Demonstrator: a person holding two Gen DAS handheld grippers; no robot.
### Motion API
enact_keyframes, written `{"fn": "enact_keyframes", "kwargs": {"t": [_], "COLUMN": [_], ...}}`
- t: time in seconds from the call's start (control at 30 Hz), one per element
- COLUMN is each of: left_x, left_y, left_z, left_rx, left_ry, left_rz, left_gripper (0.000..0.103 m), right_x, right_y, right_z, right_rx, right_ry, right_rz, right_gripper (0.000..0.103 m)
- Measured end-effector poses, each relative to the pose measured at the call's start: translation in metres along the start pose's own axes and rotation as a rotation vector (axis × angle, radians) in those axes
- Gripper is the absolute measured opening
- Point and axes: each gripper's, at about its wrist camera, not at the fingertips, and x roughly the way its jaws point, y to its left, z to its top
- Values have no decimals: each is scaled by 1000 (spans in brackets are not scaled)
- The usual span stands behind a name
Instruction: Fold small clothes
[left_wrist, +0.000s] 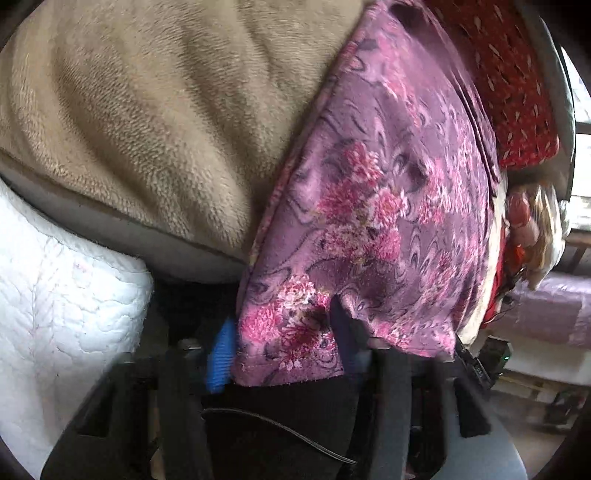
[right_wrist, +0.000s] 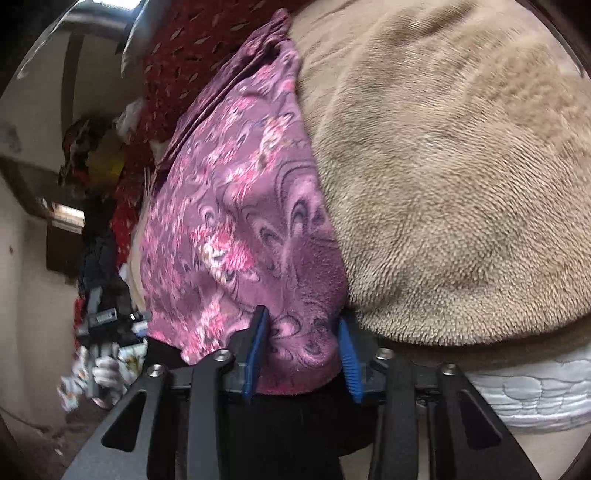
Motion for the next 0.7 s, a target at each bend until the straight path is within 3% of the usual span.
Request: {"fn": "enact_keyframes", "kwargs": {"t": [0.03, 0.13, 0.47, 0.7], "left_x": [2, -3, -49, -71], "left_y": [-3, -8, -44, -63], "left_z": [0, -2, 11, 43], "left_rx": [10, 1, 7, 1], "left_ry": [7, -1, -112, -180], "left_rz": [1, -49, -262, -310], "left_gripper": [11, 5, 4, 4], "right_x": [2, -2, -39, -47], "right_y": [3, 13, 48, 71], "right_z": [-2, -5, 15, 53], "right_rx": [-18, -75, -92, -93], "right_ry": [9, 0, -130, -200], "right_rz": [1, 3, 212, 295], "right_gripper": [8, 7, 7, 7]}}
